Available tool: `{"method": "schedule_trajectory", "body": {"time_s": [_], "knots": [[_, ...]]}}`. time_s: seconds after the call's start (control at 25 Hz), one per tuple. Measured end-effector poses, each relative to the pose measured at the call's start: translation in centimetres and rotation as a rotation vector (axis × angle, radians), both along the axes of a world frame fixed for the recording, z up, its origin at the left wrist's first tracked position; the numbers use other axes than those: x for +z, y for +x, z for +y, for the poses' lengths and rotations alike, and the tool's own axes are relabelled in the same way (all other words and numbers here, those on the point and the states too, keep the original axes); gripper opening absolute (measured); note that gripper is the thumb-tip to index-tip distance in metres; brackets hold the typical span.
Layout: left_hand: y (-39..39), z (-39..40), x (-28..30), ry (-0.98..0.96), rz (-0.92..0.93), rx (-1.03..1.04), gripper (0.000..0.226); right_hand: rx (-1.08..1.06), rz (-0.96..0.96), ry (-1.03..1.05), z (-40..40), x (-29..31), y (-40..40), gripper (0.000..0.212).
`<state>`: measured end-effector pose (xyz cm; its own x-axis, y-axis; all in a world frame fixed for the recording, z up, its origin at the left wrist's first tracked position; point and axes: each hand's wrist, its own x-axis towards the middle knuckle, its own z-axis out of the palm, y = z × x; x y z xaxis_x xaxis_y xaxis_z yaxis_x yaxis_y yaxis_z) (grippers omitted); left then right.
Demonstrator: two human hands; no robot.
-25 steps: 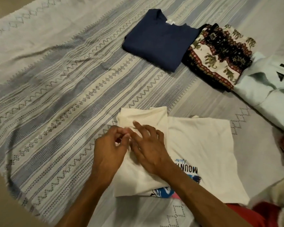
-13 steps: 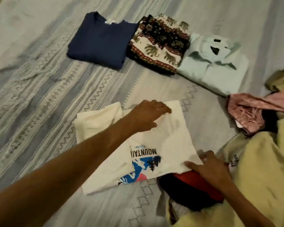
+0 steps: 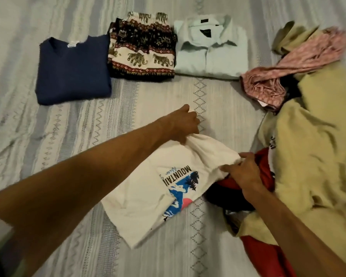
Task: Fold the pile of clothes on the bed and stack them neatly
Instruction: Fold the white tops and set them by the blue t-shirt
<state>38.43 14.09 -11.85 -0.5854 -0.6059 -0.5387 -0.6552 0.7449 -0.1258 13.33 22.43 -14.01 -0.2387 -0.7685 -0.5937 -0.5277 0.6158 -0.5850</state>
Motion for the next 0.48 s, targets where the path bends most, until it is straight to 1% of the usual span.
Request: {"method": "schedule_trajectory", "body": {"time_s": [0.04, 0.08, 0.12, 0.16, 0.2, 0.24, 0.28, 0.32, 0.36, 0.4, 0.44, 0.48], "knots": [[1.2, 1.0, 0.4, -0.050, 0.015, 0.005, 0.046, -0.016, -0.035, 0.043, 0.3, 0.0, 0.4, 0.071], [2.3, 1.7, 0.6, -0.068, 0.038, 0.023, 0.046, 0.020, -0.039, 0.101, 0.4, -0.2, 0.7, 0.064], [3.2, 2.3, 0.7, -0.059, 0.085, 0.061, 0.049, 0.072, -0.022, 0.145, 0.5, -0.4, 1.1, 0.052], [4.0, 2.7, 0.7, -0.045, 0.161, 0.122, 0.054, 0.116, 0.023, 0.148, 0.5, -0.5, 1.4, 0.040], [4.6, 3.2, 0.7, -0.051, 0.251, 0.207, 0.063, 0.141, 0.092, 0.103, 0.6, -0.6, 1.6, 0.031], [5.1, 3.7, 0.7, -0.078, 0.346, 0.310, 0.073, 0.144, 0.194, 0.007, 1.0, -0.4, 1.8, 0.028], [5.6, 4.2, 0.8, -0.119, 0.446, 0.415, 0.080, 0.135, 0.307, -0.133, 1.6, 0.0, 2.0, 0.030], [6.4, 5.1, 1.1, -0.165, 0.541, 0.511, 0.080, 0.152, 0.422, -0.308, 2.6, 0.5, 2.5, 0.034], [7.5, 6.0, 1.2, -0.198, 0.624, 0.576, 0.074, 0.214, 0.500, -0.475, 4.2, 1.3, 3.3, 0.037], [9.0, 7.0, 1.1, -0.189, 0.670, 0.593, 0.064, 0.309, 0.478, -0.578, 6.0, 1.9, 4.5, 0.036], [10.9, 7.9, 1.0, -0.116, 0.658, 0.561, 0.059, 0.399, 0.326, -0.584, 7.8, 2.9, 6.3, 0.031], [12.7, 9.0, 0.9, -0.006, 0.577, 0.499, 0.068, 0.499, 0.154, -0.459, 9.5, 3.3, 8.3, 0.028]]}}
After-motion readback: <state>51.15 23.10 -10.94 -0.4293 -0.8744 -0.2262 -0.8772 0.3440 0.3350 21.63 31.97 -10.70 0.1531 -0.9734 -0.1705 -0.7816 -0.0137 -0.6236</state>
